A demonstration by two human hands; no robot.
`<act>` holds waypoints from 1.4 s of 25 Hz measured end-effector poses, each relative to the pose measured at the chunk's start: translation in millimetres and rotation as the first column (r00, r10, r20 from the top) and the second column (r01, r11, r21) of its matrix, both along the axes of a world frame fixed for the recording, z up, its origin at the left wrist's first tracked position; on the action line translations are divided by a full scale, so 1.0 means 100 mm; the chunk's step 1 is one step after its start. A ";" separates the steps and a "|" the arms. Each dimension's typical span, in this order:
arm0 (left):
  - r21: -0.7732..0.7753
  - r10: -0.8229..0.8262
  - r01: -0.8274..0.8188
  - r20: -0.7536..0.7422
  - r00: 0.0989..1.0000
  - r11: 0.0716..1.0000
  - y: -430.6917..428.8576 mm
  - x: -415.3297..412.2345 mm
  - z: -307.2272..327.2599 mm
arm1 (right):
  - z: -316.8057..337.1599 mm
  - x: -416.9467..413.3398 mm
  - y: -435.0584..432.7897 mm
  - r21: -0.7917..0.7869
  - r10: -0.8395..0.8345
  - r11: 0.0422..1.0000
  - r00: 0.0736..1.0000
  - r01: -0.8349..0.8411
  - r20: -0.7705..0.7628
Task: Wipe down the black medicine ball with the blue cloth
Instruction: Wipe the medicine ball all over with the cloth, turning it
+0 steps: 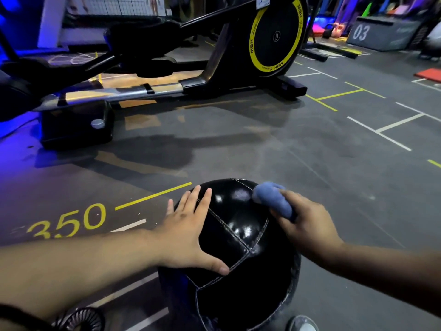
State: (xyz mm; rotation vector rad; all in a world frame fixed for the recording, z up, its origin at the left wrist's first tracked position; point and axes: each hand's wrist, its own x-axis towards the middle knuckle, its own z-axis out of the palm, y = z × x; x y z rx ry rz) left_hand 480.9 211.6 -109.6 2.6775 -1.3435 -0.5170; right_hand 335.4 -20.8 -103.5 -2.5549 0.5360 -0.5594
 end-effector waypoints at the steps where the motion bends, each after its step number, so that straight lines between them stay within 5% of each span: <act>1: 0.005 -0.009 0.009 0.010 1.000 1.000 0.04 0.04 -0.01 | -0.02 -0.02 0.08 -0.126 0.127 0.984 0.991 -0.122 0.032; 4: 0.018 -0.031 0.030 0.044 0.999 0.999 0.15 0.16 -0.04 | -0.04 0.01 0.21 -0.403 0.479 0.800 0.878 -0.445 -0.019; 7: 0.006 -0.048 0.048 0.051 0.998 0.999 0.19 0.14 -0.03 | 0.01 0.16 0.15 -0.448 0.598 0.683 0.794 -0.577 -0.112; 11: -0.035 -0.093 0.098 0.113 0.989 0.995 0.14 -0.12 0.01 | 0.24 0.52 -0.05 -0.117 0.366 0.921 0.929 -0.371 -0.059; 14: -0.036 -0.158 0.168 0.198 0.967 0.985 0.06 -0.36 0.11 | 0.38 0.78 -0.19 0.042 0.212 0.977 0.942 -0.209 -0.261; 19: -0.051 -0.288 0.322 0.332 0.898 0.945 0.07 -0.54 0.10 | 0.40 0.96 -0.16 0.034 0.172 0.985 0.919 -0.171 -0.354; 25: -0.049 -0.213 0.251 0.389 0.896 0.967 0.14 -0.56 0.13 | 0.39 0.99 -0.10 -0.117 0.138 0.974 0.917 -0.195 -0.374; 35: -0.048 -0.233 0.281 0.435 0.870 0.959 -0.04 -0.76 0.14 | 0.40 1.11 -0.08 -0.113 0.072 0.985 0.911 -0.128 -0.407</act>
